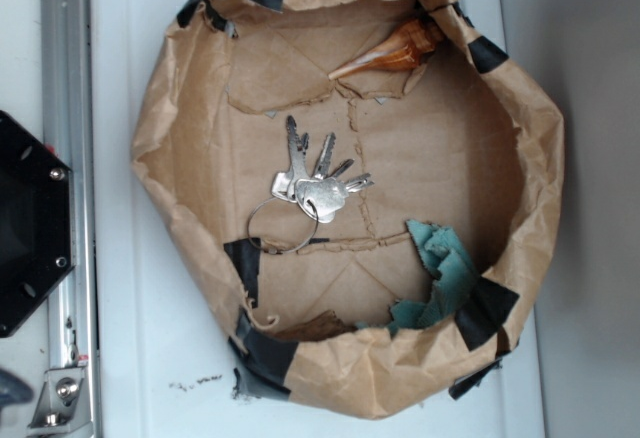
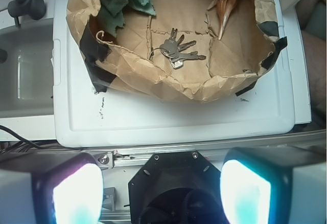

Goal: Grab the silver keys.

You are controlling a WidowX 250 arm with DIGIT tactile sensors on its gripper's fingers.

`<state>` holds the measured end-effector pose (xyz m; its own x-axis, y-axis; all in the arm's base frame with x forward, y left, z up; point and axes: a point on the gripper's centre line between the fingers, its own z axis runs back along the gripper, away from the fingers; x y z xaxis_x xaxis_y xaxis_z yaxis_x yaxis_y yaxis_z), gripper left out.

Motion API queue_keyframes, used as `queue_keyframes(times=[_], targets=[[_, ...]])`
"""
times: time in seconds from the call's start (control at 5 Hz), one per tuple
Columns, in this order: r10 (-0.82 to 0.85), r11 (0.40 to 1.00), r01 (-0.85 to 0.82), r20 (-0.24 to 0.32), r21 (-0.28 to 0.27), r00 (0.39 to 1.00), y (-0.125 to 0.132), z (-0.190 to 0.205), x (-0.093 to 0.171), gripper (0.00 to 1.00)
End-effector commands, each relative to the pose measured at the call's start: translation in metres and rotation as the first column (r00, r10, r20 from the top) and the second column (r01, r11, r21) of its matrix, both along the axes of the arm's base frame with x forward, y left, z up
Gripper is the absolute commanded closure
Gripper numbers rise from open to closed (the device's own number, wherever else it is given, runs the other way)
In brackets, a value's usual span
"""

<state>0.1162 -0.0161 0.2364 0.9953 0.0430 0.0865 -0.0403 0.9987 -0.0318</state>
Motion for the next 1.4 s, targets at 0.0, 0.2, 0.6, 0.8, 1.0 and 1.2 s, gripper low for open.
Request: queue_keyframes(times=[0.0,0.2,0.6,0.8,1.0,1.2], targets=[[0.0,1.0,0.0,0.0,0.0,1.0,0.0,0.0,0.0,0.0],[0.051,0.999,-0.05,-0.054,0.007,0.997,-0.004,-0.014,0.027,0.0],[0.165,0.985,-0.163,-0.03,0.052,0.986,-0.002,-0.04,0.078,0.0],[0.152,0.988,-0.152,0.013,0.033,0.988,0.003,-0.049,0.092,0.0],[0.179,0.982,-0.181,0.037,0.055,0.983,0.006,-0.065,0.111,0.0],[0.164,0.984,-0.166,0.044,0.062,0.986,0.017,-0.081,0.118,0.0]])
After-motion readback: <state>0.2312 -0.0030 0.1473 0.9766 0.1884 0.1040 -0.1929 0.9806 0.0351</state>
